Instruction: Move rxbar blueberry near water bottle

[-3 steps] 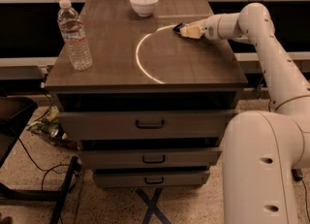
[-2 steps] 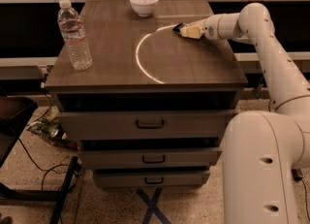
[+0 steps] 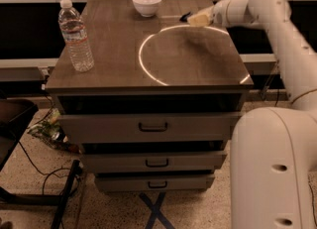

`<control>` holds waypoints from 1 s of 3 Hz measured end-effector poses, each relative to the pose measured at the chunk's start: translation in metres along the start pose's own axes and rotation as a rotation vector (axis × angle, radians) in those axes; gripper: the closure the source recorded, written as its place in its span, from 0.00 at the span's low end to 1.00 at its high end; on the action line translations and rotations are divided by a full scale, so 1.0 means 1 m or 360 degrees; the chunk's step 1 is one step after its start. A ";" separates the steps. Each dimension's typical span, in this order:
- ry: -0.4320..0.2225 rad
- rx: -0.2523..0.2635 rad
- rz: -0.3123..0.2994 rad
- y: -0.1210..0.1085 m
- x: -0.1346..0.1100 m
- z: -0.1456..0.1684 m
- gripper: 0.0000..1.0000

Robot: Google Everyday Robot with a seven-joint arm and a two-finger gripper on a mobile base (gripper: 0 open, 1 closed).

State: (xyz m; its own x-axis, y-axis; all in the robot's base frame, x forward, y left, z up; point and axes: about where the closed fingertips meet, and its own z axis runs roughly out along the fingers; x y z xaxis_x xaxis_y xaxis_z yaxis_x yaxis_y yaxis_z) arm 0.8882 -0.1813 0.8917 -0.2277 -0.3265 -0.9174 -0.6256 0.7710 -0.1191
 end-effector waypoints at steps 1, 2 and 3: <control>0.0048 0.0279 -0.0205 -0.013 -0.106 -0.077 1.00; 0.0077 0.0423 -0.0332 -0.011 -0.168 -0.130 1.00; 0.0082 0.0458 -0.0413 0.000 -0.200 -0.158 1.00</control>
Offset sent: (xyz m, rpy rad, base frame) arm -0.0781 -0.0403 0.3166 -0.3563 -0.2404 -0.2423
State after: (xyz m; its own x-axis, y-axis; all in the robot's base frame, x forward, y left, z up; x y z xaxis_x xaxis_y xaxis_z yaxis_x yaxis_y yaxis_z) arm 0.8156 -0.2027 1.1352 -0.1314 -0.5521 -0.8233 -0.4341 0.7787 -0.4529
